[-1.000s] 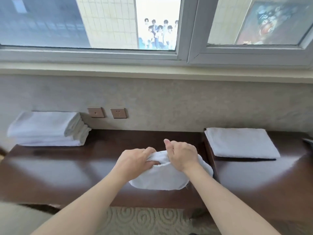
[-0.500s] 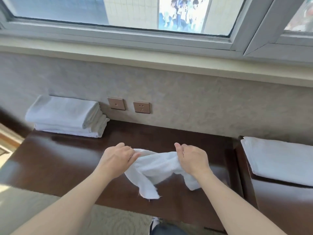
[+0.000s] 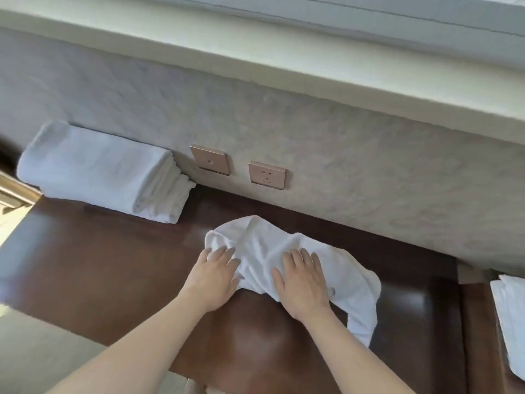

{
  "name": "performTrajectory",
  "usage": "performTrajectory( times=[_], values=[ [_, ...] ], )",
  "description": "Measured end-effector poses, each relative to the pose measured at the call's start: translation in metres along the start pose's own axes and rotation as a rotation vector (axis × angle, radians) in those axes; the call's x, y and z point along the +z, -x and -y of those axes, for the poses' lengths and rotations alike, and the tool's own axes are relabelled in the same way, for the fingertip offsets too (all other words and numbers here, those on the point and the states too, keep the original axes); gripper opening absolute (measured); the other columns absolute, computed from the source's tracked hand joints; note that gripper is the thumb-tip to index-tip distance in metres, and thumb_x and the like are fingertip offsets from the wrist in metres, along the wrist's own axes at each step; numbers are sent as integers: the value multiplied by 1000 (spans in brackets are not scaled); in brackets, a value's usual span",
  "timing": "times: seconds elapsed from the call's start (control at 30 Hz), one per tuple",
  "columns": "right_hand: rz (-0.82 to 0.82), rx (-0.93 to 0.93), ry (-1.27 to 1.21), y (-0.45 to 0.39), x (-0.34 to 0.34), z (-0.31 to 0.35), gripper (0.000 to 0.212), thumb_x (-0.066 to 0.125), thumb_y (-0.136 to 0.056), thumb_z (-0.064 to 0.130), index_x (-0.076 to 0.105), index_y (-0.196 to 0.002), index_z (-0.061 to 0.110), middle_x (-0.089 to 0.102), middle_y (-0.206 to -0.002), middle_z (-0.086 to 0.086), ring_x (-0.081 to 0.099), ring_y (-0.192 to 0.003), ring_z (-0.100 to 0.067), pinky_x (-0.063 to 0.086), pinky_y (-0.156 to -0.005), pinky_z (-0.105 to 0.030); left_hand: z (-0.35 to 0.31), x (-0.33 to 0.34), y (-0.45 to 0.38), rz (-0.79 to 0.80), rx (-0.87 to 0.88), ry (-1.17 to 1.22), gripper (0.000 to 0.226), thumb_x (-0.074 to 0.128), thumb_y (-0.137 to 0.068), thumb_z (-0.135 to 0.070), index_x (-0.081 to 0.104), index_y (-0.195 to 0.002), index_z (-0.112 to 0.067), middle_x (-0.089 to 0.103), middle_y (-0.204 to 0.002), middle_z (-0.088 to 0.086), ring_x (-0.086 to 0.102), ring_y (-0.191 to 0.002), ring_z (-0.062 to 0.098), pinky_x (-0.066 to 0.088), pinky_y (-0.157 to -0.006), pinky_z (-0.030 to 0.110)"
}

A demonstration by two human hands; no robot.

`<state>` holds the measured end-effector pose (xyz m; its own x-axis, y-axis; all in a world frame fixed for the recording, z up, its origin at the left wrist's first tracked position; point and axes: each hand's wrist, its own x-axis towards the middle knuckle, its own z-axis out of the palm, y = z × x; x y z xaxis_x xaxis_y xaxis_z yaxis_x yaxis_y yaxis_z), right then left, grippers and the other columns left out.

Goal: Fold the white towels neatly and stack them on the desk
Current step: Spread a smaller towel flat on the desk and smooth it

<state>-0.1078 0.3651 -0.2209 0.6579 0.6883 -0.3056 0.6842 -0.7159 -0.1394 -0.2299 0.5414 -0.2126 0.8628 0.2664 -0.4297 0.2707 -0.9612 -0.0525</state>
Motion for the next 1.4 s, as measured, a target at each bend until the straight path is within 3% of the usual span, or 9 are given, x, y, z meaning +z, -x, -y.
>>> performTrajectory(
  times=[0.13, 0.23, 0.37, 0.5, 0.63, 0.87, 1.13, 1.3, 1.4],
  values=[
    [19, -33, -56, -17, 23, 35, 57, 25, -99, 47, 67, -120, 13, 68, -125, -7, 59, -125, -30, 46, -107, -49, -3, 32, -11, 56, 46, 131, 60, 34, -105, -40, 19, -158, -15, 13, -167, 7, 13, -154, 25, 14, -123, 40],
    [19, -53, -96, -32, 30, 64, 71, 10, -98, 49, 56, -137, 11, 53, -148, -11, 41, -143, -31, 29, -120, -49, 5, 50, -17, 69, 31, 220, 63, 33, -106, -35, 11, -159, -11, -1, -168, 8, 12, -154, 27, 21, -123, 38],
    [89, 15, -164, -54, 38, 96, 78, -5, -96, 48, 29, -156, 13, 21, -166, -8, 12, -155, -24, 4, -125, -39, 32, 85, -28, -15, 22, 278, 70, 30, -98, -46, 28, -148, 3, 34, -156, 22, 46, -138, 35, 52, -99, 45],
    [58, 118, -185, -74, 63, 118, 62, 13, -104, 43, 25, -157, 14, 19, -167, -8, 13, -155, -25, 10, -125, -40, 66, 111, -35, -87, 47, 185, 82, 3, -104, -58, 19, -154, 5, 23, -161, 21, 30, -148, 31, 33, -114, 44],
    [35, 169, -146, -89, 77, 137, 54, 28, -107, 39, 23, -157, 20, 17, -167, -6, 12, -154, -27, 14, -124, -48, 99, 130, -35, -135, 125, 65, 88, 8, -98, -69, -14, -156, -6, -9, -167, 10, -3, -155, 23, 7, -125, 44],
    [129, 252, -81, -117, 69, 165, 58, 27, -108, 42, 1, -159, 33, -1, -169, -2, -1, -151, -47, 11, -115, -72, 144, 140, -35, -135, 207, 28, 92, 10, -96, -74, -3, -159, -9, -1, -168, 8, -1, -155, 23, 10, -124, 47],
    [2, 190, -55, -148, 71, 184, 53, 39, -107, 26, 20, -156, 35, 10, -166, -11, 10, -151, -42, 14, -119, -64, 172, 156, 7, -259, 246, -18, 73, 21, -100, -60, 18, -159, -17, 17, -167, 3, 14, -153, 29, 14, -122, 49],
    [-118, 80, -113, -157, 78, 189, 49, 44, -105, 14, 36, -152, 26, 19, -165, -15, 15, -151, -38, 18, -122, -47, 145, 150, 21, -376, 343, 51, 62, 31, -97, -13, 25, -158, -13, 17, -167, 7, 14, -154, 30, 15, -122, 49],
    [-223, 80, -243, -156, 81, 196, 47, 52, -99, 2, 44, -144, 13, 25, -161, -21, 27, -147, -39, 31, -117, -44, 114, 145, 15, -355, 211, 195, 58, 30, -103, -36, 33, -155, -10, 28, -163, 8, 20, -152, 27, 17, -121, 45]
  ],
)
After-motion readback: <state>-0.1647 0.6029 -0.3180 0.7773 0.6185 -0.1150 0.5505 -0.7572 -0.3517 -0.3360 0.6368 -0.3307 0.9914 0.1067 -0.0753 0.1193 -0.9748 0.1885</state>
